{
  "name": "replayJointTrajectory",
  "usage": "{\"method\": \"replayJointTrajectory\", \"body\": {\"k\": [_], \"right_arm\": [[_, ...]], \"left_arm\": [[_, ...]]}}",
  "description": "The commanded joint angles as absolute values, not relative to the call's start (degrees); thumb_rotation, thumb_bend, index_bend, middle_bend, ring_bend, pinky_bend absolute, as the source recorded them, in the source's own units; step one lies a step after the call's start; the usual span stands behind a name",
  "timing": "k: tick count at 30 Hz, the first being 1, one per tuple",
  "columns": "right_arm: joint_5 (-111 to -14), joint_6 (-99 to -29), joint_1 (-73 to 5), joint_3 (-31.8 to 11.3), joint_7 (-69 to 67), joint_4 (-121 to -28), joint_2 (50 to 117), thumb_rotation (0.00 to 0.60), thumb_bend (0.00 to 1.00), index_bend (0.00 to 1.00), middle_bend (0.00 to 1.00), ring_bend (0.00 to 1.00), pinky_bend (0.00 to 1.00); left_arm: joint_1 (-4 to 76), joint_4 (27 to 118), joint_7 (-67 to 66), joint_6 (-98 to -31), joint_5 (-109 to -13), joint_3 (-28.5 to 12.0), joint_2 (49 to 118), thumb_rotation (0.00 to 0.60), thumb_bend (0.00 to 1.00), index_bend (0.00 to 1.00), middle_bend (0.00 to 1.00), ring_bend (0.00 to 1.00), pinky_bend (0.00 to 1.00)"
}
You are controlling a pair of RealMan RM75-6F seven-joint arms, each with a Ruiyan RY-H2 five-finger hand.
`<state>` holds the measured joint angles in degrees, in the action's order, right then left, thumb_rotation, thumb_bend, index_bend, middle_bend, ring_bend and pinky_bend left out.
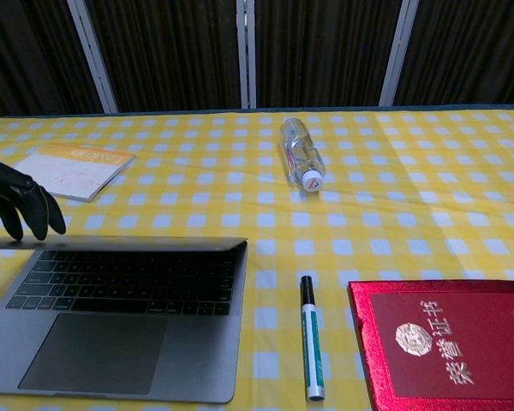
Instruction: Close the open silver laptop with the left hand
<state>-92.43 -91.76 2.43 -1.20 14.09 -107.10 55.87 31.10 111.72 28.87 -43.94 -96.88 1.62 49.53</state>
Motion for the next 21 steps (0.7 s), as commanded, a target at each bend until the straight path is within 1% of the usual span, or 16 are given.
{"method": "replayJointTrajectory", "body": {"k": [1,10,21], "right_arm": [[-92.5,-91.8,2.4,-1.2,14.1,-107.1,55.9,0.600,0.00,0.00,0.00,0.00,0.00],[-92.7,-92.2,2.7,-1.1,13.7,-107.2,55.6,0.600,0.00,0.00,0.00,0.00,0.00],[-92.6,-92.2,2.7,-1.2,13.1,-107.1,55.4,0.600,0.00,0.00,0.00,0.00,0.00]], "left_arm": [[30.7,110.5,30.3,-45.2,-98.8,3.2,50.5,0.600,1.00,0.38,0.23,0.24,0.27],[31.0,107.8,30.8,-46.4,-101.9,6.3,53.9,0.600,1.00,0.38,0.23,0.24,0.27],[32.7,105.0,28.4,-44.1,-99.6,8.1,58.7,0.600,1.00,0.38,0.23,0.24,0.27]]}}
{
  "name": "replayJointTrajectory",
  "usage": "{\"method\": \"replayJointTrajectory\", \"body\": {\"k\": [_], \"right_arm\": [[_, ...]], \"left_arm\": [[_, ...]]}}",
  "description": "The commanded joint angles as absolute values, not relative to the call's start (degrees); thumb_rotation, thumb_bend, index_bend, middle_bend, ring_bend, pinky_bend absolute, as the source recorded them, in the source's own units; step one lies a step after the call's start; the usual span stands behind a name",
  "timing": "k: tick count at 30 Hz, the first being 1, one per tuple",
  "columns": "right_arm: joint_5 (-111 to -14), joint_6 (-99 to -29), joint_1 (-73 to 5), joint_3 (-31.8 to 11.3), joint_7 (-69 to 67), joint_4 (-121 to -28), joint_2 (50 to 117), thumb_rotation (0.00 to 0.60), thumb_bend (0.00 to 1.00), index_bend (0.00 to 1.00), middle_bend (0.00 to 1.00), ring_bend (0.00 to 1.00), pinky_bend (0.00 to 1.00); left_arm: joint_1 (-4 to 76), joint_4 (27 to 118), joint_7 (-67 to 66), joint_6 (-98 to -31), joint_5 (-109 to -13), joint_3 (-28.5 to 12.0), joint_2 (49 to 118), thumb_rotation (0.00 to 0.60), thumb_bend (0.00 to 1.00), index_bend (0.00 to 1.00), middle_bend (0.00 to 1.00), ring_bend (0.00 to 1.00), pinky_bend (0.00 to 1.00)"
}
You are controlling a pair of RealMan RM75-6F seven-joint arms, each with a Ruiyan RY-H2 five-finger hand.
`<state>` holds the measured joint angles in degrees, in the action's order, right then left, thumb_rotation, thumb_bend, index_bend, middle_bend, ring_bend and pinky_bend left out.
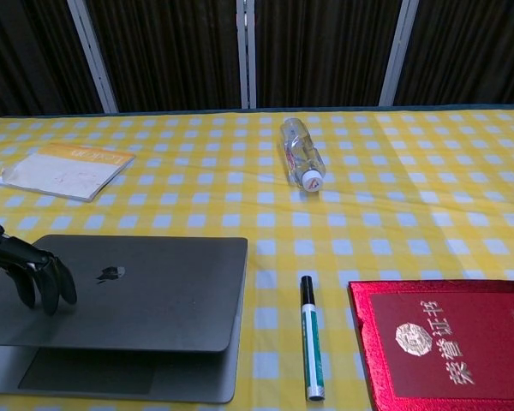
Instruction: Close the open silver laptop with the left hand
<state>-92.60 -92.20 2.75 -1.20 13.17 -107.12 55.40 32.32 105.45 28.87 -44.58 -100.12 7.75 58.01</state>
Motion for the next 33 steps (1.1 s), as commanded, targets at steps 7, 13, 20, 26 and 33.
{"method": "replayJointTrajectory", "body": {"k": [7,13,20,26,33], "right_arm": [[-92.6,-92.2,2.8,-1.2,13.1,-107.2,55.3,0.600,0.00,0.00,0.00,0.00,0.00],[-92.6,-92.3,2.8,-1.3,12.8,-107.2,55.2,0.600,0.00,0.00,0.00,0.00,0.00],[-92.5,-92.5,3.0,-1.3,12.3,-107.2,55.0,0.600,0.00,0.00,0.00,0.00,0.00],[-93.0,-92.6,3.0,-1.2,12.1,-107.2,54.8,0.600,0.00,0.00,0.00,0.00,0.00],[-94.1,-93.0,3.2,-0.8,11.7,-107.3,54.7,0.600,0.00,0.00,0.00,0.00,0.00]], "left_arm": [[33.6,103.9,27.4,-42.6,-98.2,9.2,60.8,0.600,1.00,0.38,0.23,0.24,0.27],[34.2,102.9,26.6,-41.6,-96.7,9.8,62.5,0.600,1.00,0.38,0.23,0.24,0.27],[33.4,103.9,29.5,-48.3,-98.6,9.8,61.5,0.600,1.00,0.39,0.23,0.24,0.27],[30.1,105.7,30.8,-61.3,-102.1,8.7,56.5,0.600,1.00,0.34,0.20,0.19,0.18],[18.7,107.0,3.2,-76.7,-90.1,4.0,58.1,0.600,0.14,0.00,0.00,0.00,0.00]]}}
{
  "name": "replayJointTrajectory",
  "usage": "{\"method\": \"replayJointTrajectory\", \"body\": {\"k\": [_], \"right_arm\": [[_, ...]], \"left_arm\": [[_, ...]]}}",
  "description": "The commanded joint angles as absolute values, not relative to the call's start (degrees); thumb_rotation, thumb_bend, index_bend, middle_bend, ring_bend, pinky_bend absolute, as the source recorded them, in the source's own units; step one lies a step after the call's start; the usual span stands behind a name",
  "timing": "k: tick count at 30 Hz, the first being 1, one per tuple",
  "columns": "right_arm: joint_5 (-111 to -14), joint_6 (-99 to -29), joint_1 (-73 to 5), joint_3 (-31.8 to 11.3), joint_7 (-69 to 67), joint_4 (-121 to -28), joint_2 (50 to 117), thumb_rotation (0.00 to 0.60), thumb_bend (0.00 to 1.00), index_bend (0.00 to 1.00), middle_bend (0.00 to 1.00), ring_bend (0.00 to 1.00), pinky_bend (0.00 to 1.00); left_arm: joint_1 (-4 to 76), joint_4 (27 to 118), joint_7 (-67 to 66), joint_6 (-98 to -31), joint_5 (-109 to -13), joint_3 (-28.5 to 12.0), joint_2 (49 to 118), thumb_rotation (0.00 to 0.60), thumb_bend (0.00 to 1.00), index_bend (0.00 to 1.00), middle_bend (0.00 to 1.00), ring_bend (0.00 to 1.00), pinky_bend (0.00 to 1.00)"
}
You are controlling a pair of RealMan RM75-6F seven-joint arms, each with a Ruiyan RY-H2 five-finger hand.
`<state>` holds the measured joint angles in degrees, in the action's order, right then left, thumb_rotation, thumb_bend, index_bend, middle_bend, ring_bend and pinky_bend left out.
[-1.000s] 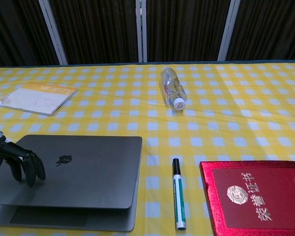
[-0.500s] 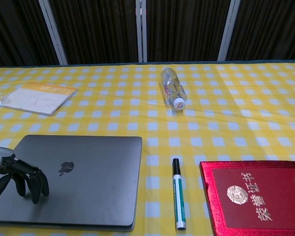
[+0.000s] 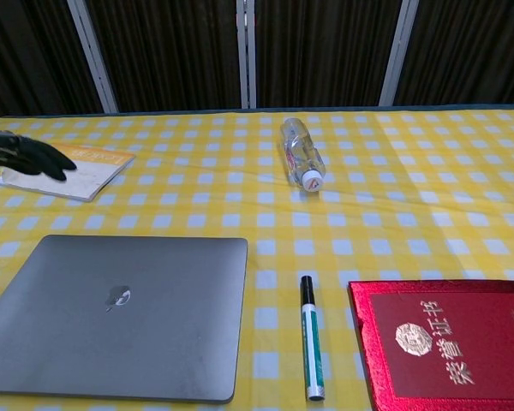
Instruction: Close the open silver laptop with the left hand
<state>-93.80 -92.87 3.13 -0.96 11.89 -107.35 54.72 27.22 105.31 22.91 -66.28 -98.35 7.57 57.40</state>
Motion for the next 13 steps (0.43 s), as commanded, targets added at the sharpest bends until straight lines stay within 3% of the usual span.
{"method": "replayJointTrajectory", "body": {"k": [1,7,13], "right_arm": [[-94.2,-93.0,3.2,-0.8,11.7,-107.3,54.6,0.600,0.00,0.00,0.00,0.00,0.00],[-93.6,-92.6,2.9,-1.1,10.7,-106.5,54.8,0.600,0.00,0.00,0.00,0.00,0.00],[-93.0,-92.5,2.8,-1.4,10.0,-106.1,54.7,0.600,0.00,0.00,0.00,0.00,0.00]], "left_arm": [[17.2,107.6,-1.5,-78.9,-88.2,3.3,59.3,0.600,0.03,0.00,0.00,0.00,0.00],[10.0,107.5,-21.4,-91.5,-84.9,1.2,66.8,0.600,0.00,0.00,0.00,0.00,0.00],[8.6,107.5,-23.1,-91.9,-85.4,1.6,67.7,0.600,0.00,0.00,0.00,0.00,0.00]]}}
